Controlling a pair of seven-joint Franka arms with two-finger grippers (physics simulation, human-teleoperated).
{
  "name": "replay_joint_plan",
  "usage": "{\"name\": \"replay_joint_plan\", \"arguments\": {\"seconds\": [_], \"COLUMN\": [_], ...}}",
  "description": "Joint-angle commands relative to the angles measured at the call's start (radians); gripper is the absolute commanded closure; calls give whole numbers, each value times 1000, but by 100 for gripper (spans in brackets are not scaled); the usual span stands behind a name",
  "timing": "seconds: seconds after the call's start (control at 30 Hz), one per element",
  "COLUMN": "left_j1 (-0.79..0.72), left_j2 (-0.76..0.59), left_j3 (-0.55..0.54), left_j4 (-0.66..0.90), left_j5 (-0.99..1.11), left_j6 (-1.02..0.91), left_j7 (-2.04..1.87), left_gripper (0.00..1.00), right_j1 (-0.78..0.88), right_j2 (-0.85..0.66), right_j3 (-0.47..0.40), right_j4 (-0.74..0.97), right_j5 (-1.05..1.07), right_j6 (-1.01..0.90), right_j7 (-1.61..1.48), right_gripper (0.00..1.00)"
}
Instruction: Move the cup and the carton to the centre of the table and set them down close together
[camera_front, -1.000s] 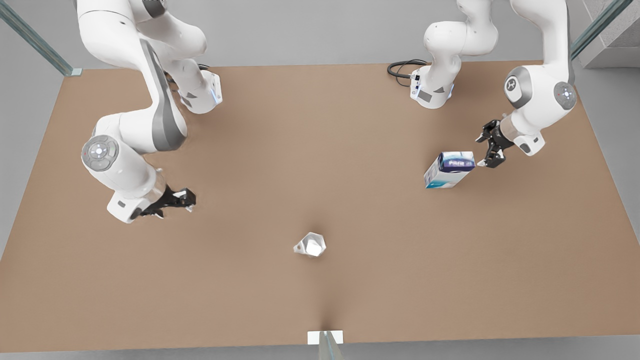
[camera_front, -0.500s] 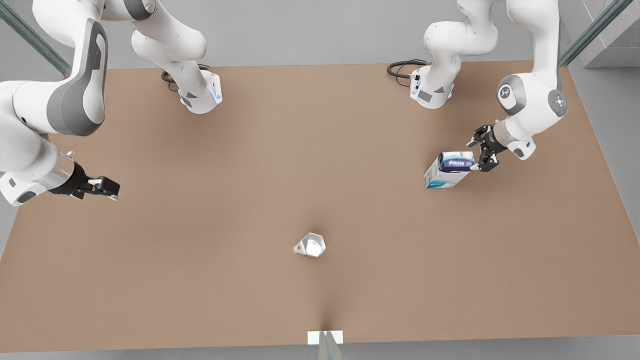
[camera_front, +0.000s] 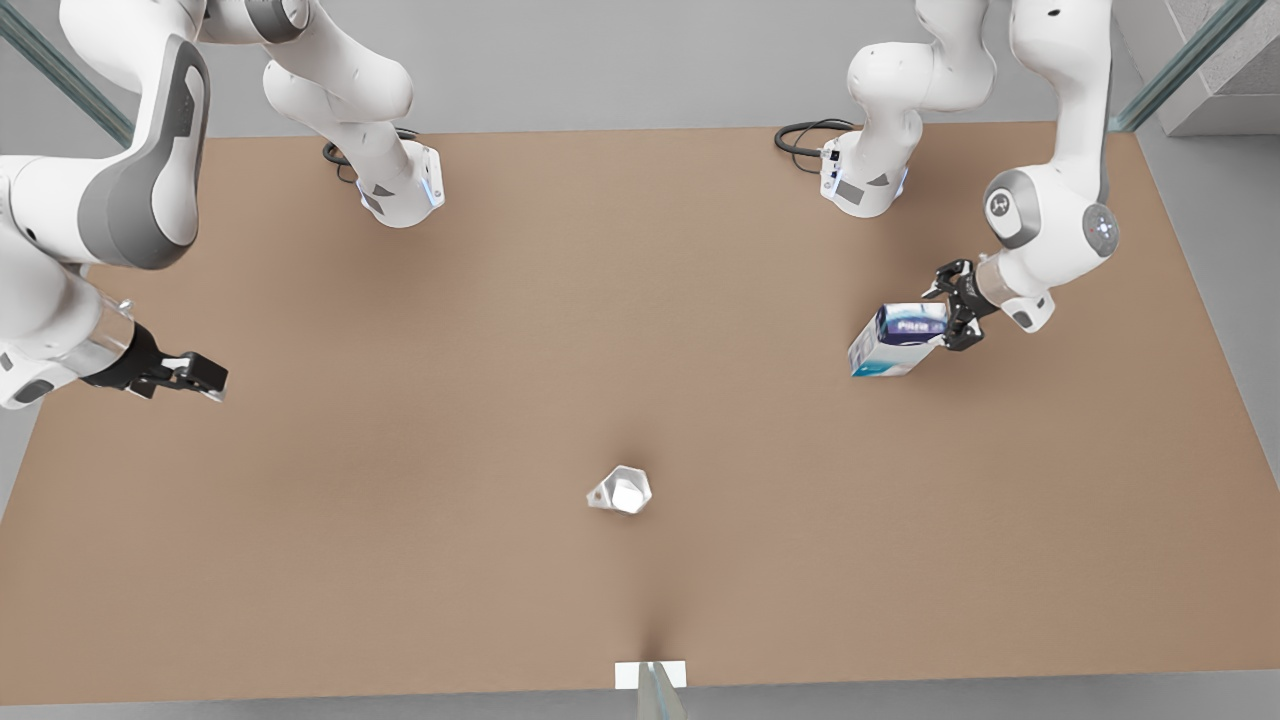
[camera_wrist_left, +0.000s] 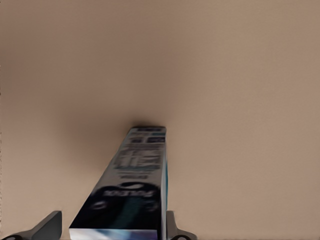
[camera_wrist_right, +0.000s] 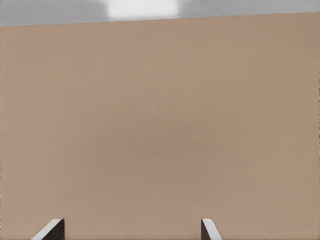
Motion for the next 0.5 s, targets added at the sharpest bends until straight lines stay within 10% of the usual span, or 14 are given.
{"name": "replay_joint_plan", "arguments": {"seconds": [0.0,0.03,0.17,0.47], "left_j1": [-1,-4,-4,-11], "left_j2": [2,4,4,-5], "left_j3": [1,1,1,1], "left_j4": [0,2,2,66], "left_j5": [-25,-30,-32,-32], "left_j6": [0,4,10,-65], "left_j7": [0,2,5,-9], "left_gripper": [0,0,53,53], "right_j1": [-3,-3,0,0], "right_j2": [0,3,3,3], "right_j3": [1,1,1,1], "right_j4": [1,1,2,2], "right_j5": [-1,0,-3,-3], "right_j6": [-1,1,3,1], "right_j7": [0,1,-2,-2], "right_gripper": [0,0,0,0]}}
